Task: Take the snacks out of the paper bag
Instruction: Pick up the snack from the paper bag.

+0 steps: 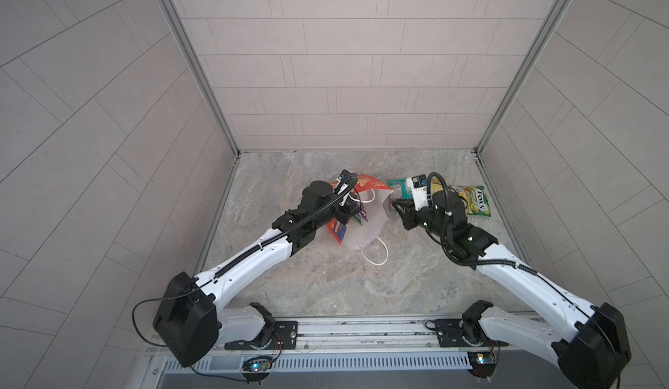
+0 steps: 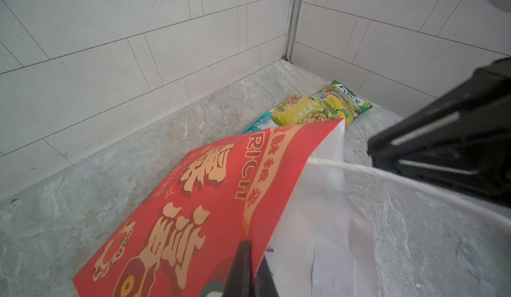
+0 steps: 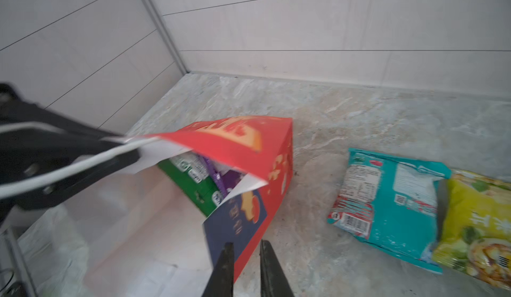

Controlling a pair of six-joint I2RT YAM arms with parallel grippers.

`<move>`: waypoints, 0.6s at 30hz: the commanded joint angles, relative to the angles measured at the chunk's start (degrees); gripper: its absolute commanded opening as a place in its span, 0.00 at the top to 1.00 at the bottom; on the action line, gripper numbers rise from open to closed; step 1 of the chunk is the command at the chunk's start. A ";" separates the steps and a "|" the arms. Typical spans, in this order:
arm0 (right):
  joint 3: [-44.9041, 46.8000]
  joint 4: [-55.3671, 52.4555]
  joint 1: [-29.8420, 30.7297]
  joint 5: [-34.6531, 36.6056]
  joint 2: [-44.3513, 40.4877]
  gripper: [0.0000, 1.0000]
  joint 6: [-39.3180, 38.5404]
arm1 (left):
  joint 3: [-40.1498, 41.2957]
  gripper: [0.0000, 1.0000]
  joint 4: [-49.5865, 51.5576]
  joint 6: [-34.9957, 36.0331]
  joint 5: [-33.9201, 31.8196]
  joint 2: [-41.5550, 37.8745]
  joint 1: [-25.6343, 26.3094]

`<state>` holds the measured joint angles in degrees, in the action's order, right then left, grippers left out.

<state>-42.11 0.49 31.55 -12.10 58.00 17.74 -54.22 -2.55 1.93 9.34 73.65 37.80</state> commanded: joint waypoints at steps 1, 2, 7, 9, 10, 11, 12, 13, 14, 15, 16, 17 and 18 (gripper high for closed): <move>3.73 8.18 3.12 -0.33 -2.41 0.81 -3.68 | -1.44 1.00 2.98 -0.43 1.40 1.05 0.36; 4.59 9.42 3.63 -1.14 -2.15 0.82 -3.91 | -1.45 1.00 2.68 -0.57 1.54 1.09 0.39; 4.49 10.18 9.94 0.99 -0.43 0.82 -8.58 | -2.57 1.00 4.28 -0.53 1.53 1.25 0.36; 3.39 9.32 11.45 1.29 0.67 0.82 -10.58 | -2.55 1.00 4.79 0.03 0.97 0.51 0.37; 2.80 9.12 11.96 1.29 1.68 0.82 -10.95 | -2.52 1.00 4.97 0.32 0.81 -0.02 0.37; 2.31 9.16 12.42 1.42 2.53 0.82 -11.11 | -2.64 1.00 5.24 0.48 0.53 -0.36 0.35; 1.80 9.14 12.99 1.54 3.67 0.82 -11.26 | -2.68 1.00 5.53 0.59 0.27 -0.81 0.37; 1.64 9.80 13.50 2.02 4.87 0.83 -11.31 | -2.61 1.00 5.52 0.70 0.05 -1.11 0.35; 1.87 10.98 13.91 2.58 5.90 0.83 -11.26 | -2.53 1.00 5.31 0.70 -0.06 -1.31 0.38; 2.34 12.67 14.27 3.39 7.22 0.83 -11.03 | -2.47 1.00 5.12 0.61 -0.03 -1.33 0.35; 2.78 14.11 14.49 4.04 8.52 0.83 -10.74 | -2.37 1.00 4.95 0.43 0.03 -1.24 0.43; 3.26 15.55 14.55 4.64 9.44 0.84 -10.61 | -2.30 1.00 4.68 0.35 0.19 -0.99 0.42; 4.19 17.52 14.67 5.72 10.37 0.85 -10.61 | -2.23 1.00 4.55 0.26 0.23 -0.60 0.39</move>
<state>-39.16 13.02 45.74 -9.41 66.61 8.49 -55.64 1.69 2.37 9.67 73.71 37.91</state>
